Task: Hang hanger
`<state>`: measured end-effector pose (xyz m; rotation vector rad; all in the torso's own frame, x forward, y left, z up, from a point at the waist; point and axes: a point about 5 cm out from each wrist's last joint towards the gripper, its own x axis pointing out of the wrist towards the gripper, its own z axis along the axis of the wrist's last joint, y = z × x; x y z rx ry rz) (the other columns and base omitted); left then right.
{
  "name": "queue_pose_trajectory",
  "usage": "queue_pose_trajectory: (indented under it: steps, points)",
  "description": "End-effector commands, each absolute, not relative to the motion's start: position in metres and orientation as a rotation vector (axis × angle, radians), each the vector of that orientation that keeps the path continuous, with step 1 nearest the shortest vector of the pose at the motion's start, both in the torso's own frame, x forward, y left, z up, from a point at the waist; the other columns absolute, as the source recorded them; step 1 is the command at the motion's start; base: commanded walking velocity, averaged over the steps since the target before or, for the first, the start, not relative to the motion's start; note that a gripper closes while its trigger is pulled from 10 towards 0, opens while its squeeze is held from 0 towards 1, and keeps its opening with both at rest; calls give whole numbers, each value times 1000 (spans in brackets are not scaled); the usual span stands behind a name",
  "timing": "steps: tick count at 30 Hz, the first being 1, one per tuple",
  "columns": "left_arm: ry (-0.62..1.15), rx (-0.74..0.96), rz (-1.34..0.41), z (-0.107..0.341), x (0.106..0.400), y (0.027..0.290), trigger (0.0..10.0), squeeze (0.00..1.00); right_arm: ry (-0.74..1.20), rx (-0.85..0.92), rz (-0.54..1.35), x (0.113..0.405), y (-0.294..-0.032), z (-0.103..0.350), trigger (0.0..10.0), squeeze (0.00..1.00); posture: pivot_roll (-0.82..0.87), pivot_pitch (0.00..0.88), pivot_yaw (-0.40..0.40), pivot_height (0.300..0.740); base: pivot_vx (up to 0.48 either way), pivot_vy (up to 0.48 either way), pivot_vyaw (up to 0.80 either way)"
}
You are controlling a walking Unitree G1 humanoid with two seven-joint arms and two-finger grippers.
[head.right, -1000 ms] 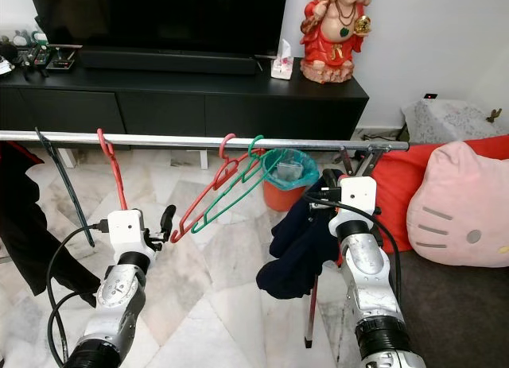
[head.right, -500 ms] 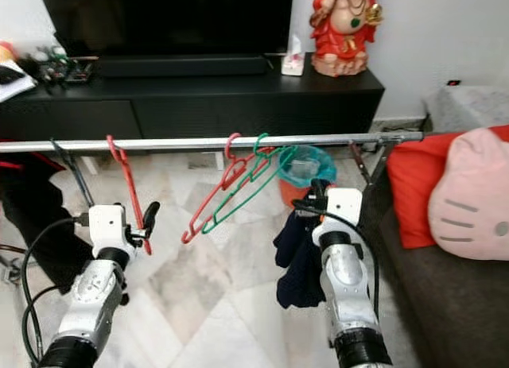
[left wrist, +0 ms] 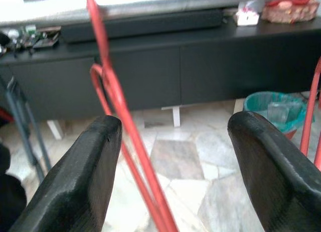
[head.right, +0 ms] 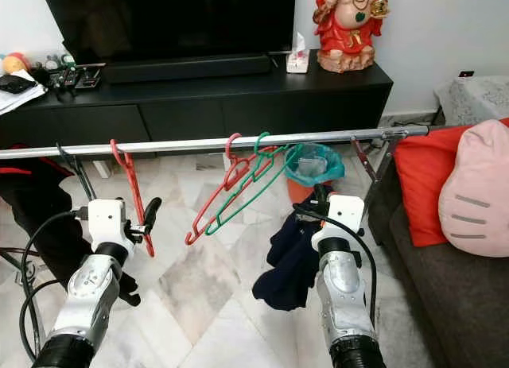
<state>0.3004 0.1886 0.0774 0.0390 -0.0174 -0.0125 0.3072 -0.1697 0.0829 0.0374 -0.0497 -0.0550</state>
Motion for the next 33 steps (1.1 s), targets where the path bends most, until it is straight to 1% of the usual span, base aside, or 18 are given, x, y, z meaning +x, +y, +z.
queue_pose_trajectory:
  steps: [1,8,18,25,30,33]
  points:
    - [-7,29,4,76,298,190,10000,0,-105,38,-42,313,-168,97,10000,0,-51,0,40,740,0,0,0]
    - [3,29,10,75,294,189,10000,0,-101,29,-28,313,-168,98,10000,0,-55,0,28,740,0,0,0]
    - [-8,26,10,79,296,184,10000,0,-88,17,-14,311,-168,95,10000,0,-62,0,25,740,0,0,0]
    - [-10,21,15,80,295,186,10000,0,-84,-10,7,311,-164,94,10000,0,-57,0,24,740,0,0,0]
    - [-11,22,14,80,294,186,10000,0,-70,-23,17,311,-161,92,10000,0,-55,0,23,740,0,0,450]
    - [-12,20,11,80,294,185,10000,0,24,-10,-26,309,-168,72,10000,0,-59,0,26,740,0,0,148]
